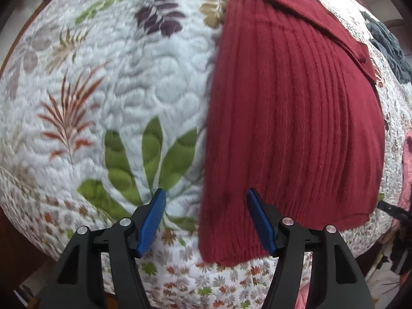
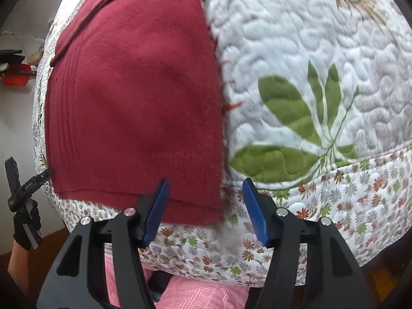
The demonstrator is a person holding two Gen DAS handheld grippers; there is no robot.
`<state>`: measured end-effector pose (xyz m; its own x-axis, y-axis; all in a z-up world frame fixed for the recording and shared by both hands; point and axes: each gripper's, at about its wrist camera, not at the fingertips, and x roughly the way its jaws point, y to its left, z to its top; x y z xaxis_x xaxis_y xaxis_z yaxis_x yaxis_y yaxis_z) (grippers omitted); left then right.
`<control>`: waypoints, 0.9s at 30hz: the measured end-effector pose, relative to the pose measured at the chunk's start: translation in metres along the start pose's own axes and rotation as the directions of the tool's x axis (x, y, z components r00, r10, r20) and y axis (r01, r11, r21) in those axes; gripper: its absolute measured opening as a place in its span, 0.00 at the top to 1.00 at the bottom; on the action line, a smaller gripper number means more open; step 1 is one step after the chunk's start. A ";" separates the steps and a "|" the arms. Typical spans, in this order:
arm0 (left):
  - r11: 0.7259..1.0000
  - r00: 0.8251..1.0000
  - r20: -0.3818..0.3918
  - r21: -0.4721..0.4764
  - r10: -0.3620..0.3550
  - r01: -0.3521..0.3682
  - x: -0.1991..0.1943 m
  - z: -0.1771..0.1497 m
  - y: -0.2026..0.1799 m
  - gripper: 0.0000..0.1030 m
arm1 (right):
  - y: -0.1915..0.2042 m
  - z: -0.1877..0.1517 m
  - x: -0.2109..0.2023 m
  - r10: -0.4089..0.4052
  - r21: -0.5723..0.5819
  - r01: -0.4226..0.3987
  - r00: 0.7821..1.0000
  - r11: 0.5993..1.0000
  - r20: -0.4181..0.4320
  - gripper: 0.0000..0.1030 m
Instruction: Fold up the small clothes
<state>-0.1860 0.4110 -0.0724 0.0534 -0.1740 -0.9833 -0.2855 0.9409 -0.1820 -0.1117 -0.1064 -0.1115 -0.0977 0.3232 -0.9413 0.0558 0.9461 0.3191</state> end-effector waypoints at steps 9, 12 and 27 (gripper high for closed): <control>0.998 0.998 -0.042 -0.040 -0.051 0.049 0.012 -0.019 -0.002 0.37 | -0.003 0.005 0.014 0.089 0.034 -0.089 0.996 0.995 -0.007 0.53; 0.995 0.994 -0.059 -0.063 -0.087 0.083 0.015 -0.029 -0.002 0.45 | 0.007 0.004 0.024 0.108 0.018 -0.107 0.994 0.994 -0.029 0.67; 0.948 0.964 -0.002 -0.182 -0.265 0.260 0.001 -0.047 0.010 0.93 | 0.005 0.030 -0.018 0.272 0.041 -0.273 0.962 0.961 0.019 0.95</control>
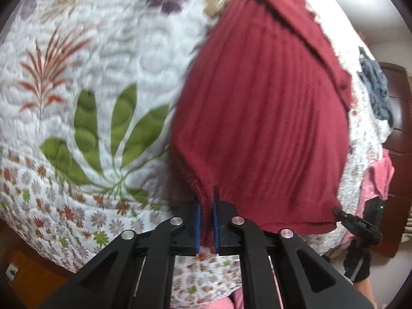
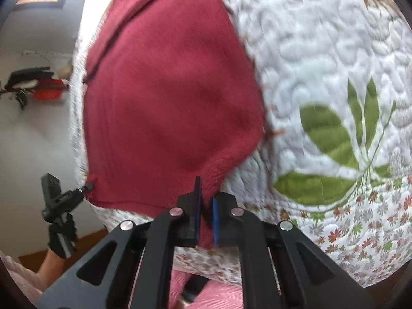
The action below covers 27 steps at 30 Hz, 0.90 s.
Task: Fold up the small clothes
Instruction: 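Grasp the hem with the left tool while the right tool grasps the hem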
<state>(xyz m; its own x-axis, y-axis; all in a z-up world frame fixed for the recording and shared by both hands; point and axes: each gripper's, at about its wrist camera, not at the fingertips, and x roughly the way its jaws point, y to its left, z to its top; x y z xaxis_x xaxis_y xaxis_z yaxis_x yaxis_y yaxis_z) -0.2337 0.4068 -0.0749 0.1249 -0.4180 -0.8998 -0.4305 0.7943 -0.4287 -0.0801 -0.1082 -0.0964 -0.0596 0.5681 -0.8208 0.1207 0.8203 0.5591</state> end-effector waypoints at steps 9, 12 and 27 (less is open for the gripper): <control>0.997 0.991 0.116 0.028 -0.074 0.071 -0.025 0.064 -0.009 0.93 | 0.016 0.049 -0.028 0.091 -0.018 -0.089 0.990 0.996 0.110 0.95; 0.995 0.982 0.164 0.029 -0.098 0.094 -0.031 0.090 -0.017 0.93 | 0.016 0.075 -0.033 0.107 -0.021 -0.105 0.984 0.994 0.140 0.95; 0.994 0.974 0.197 0.017 -0.113 0.111 0.015 0.184 -0.025 0.92 | -0.001 0.160 0.008 0.107 0.025 -0.111 0.987 0.993 0.123 0.94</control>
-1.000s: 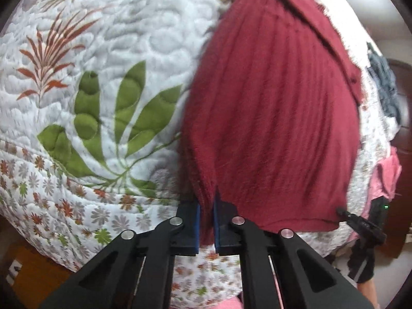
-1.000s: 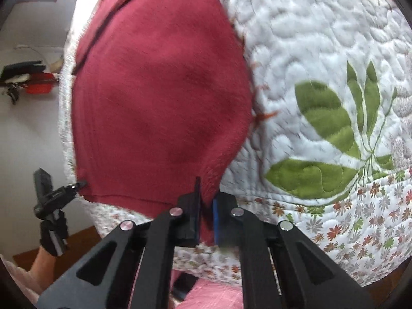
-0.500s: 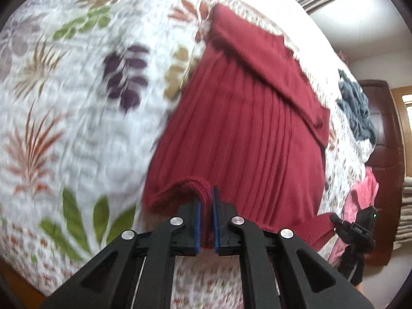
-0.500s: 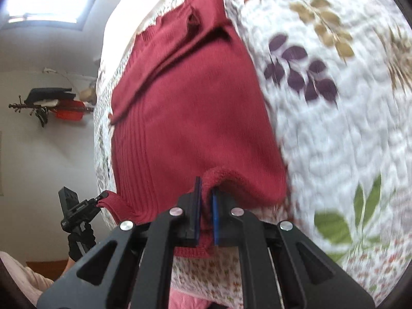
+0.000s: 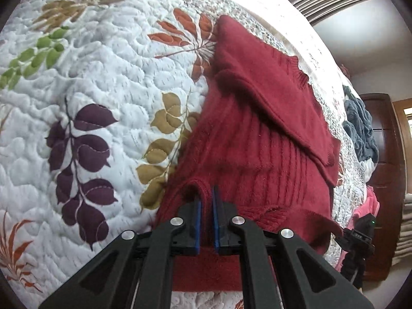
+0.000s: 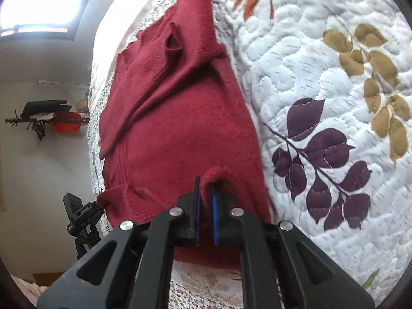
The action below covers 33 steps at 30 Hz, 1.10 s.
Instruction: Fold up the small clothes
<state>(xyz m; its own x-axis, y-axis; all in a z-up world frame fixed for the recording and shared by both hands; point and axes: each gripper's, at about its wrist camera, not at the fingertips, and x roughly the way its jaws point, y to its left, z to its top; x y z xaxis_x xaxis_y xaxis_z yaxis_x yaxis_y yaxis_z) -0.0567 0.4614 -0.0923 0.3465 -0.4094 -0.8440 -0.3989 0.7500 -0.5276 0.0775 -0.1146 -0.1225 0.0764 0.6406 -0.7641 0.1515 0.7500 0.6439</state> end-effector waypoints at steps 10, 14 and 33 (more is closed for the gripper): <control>0.993 0.997 -0.033 -0.090 -0.074 0.070 -0.028 -0.003 0.015 0.64 | -0.010 -0.011 -0.014 0.004 0.057 -0.003 1.000 0.998 -0.022 0.83; 0.999 1.000 0.010 -0.038 0.005 -0.005 -0.050 -0.006 0.011 0.58 | -0.008 -0.015 -0.026 -0.050 0.044 0.050 0.999 0.998 0.002 0.54; 0.837 0.969 0.030 0.499 0.244 -0.226 0.017 0.012 -0.072 0.78 | 0.034 -0.014 -0.032 -0.184 -0.140 0.191 0.981 0.972 0.062 0.53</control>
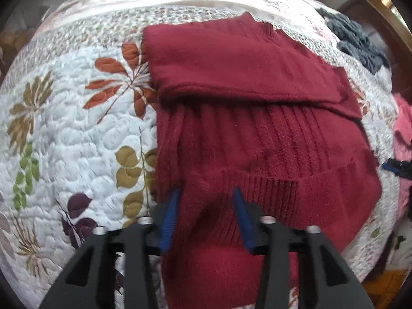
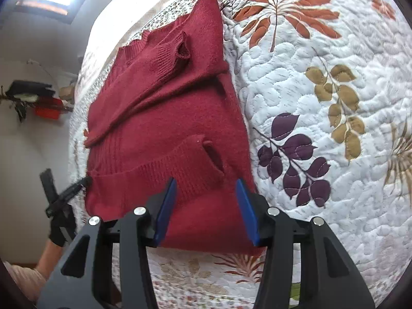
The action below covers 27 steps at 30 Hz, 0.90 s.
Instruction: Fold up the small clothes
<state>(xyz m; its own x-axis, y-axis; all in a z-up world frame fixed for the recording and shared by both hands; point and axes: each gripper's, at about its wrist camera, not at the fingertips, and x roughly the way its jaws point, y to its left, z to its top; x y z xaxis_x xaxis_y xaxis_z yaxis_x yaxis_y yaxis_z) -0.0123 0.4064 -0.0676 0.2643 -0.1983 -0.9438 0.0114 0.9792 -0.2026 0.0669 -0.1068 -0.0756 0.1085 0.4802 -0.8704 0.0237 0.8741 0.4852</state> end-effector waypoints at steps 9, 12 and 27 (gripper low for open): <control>1.000 0.999 0.027 -0.008 -0.022 0.022 -0.007 -0.009 -0.002 0.89 | 0.024 0.011 0.014 -0.119 -0.206 0.117 0.993 0.972 -0.001 0.47; 0.999 0.999 0.002 -0.038 -0.037 0.037 0.005 -0.009 0.001 0.81 | 0.029 0.020 0.028 -0.138 -0.260 0.129 0.990 0.957 -0.019 0.47; 0.999 0.998 0.057 -0.043 -0.015 0.017 -0.007 -0.012 -0.008 0.92 | 0.043 0.017 0.048 -0.160 -0.368 0.127 0.985 0.921 -0.061 0.95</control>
<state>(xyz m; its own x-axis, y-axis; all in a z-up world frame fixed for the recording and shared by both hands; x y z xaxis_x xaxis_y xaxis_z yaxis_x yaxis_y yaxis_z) -0.0253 0.3995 -0.0626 0.3190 -0.2098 -0.9242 -0.0253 0.9730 -0.2296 0.0896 -0.0473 -0.0945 0.0423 0.3378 -0.9403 -0.3302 0.8929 0.3059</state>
